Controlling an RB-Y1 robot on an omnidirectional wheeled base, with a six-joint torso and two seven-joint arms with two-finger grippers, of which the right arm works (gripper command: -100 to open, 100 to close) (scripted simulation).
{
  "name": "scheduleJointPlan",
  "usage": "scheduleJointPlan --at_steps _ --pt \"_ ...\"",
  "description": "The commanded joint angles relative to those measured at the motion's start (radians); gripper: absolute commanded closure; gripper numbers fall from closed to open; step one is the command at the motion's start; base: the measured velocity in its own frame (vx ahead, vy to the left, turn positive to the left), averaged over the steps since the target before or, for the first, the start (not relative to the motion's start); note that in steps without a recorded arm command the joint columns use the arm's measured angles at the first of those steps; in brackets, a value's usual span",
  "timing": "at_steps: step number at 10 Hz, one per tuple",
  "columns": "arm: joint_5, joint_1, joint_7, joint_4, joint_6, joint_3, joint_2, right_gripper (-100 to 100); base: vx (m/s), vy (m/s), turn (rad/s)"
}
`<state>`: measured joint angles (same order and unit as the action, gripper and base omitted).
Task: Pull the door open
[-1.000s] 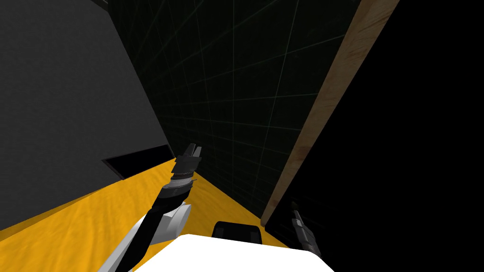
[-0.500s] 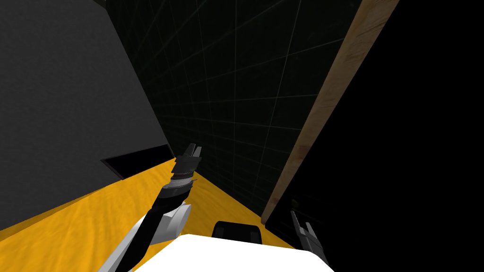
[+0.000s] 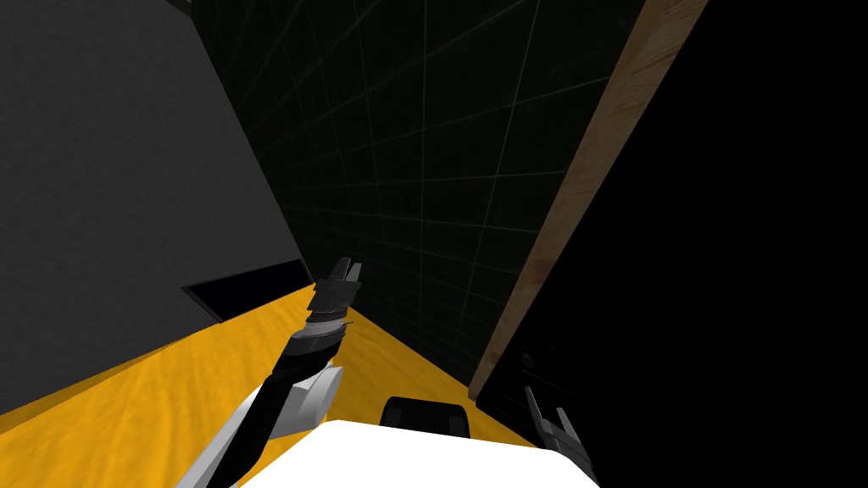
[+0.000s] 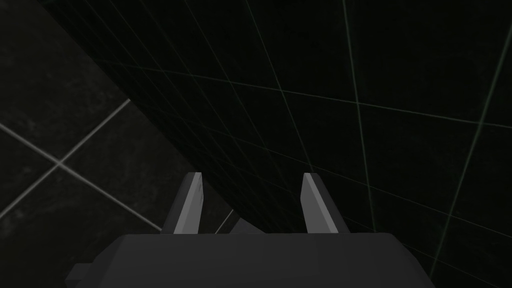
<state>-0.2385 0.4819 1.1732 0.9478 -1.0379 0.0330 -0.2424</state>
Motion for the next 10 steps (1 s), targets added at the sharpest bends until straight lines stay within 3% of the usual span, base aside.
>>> scheduleJointPlan --at_steps 1,8,10 --pt "0.007 0.019 0.050 0.003 -0.016 0.001 -0.004 -100 -0.023 0.029 -0.011" --pt "0.027 0.068 0.199 -0.002 -0.065 0.003 -0.013 -100 -0.021 0.020 -0.009" --pt "0.024 0.051 0.187 -0.010 -0.055 0.009 -0.016 -100 0.049 -0.002 0.008"
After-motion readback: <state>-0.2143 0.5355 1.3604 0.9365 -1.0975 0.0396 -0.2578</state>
